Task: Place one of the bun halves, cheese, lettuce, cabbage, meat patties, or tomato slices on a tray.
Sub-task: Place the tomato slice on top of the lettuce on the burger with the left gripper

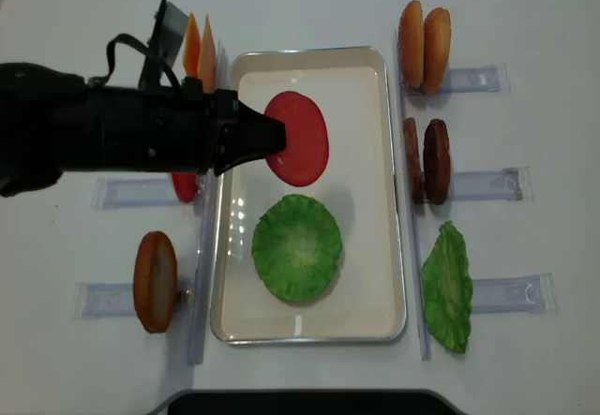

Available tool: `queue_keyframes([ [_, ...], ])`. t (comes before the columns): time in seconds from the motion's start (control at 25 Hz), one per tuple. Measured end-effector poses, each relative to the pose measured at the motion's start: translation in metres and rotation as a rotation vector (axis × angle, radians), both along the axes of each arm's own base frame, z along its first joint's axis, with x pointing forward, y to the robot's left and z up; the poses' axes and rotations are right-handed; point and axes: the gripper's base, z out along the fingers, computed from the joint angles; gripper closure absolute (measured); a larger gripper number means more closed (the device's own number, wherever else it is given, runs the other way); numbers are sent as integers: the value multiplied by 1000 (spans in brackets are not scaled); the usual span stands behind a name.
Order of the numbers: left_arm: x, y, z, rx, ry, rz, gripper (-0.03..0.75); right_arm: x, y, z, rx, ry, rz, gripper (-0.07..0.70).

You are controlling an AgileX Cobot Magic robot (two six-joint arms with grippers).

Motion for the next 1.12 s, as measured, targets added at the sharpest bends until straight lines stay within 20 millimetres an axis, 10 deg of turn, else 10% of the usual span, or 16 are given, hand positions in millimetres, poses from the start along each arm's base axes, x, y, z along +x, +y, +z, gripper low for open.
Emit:
queue_keyframes([
  [0.28, 0, -10, -33, -118, 100, -141, 657, 0, 0, 0, 0, 0, 0, 365],
  [0.6, -46, 10, -73, -163, 197, -102, 657, 0, 0, 0, 0, 0, 0, 365],
  [1.12, -61, 17, -91, -66, 152, -87, 657, 0, 0, 0, 0, 0, 0, 365],
])
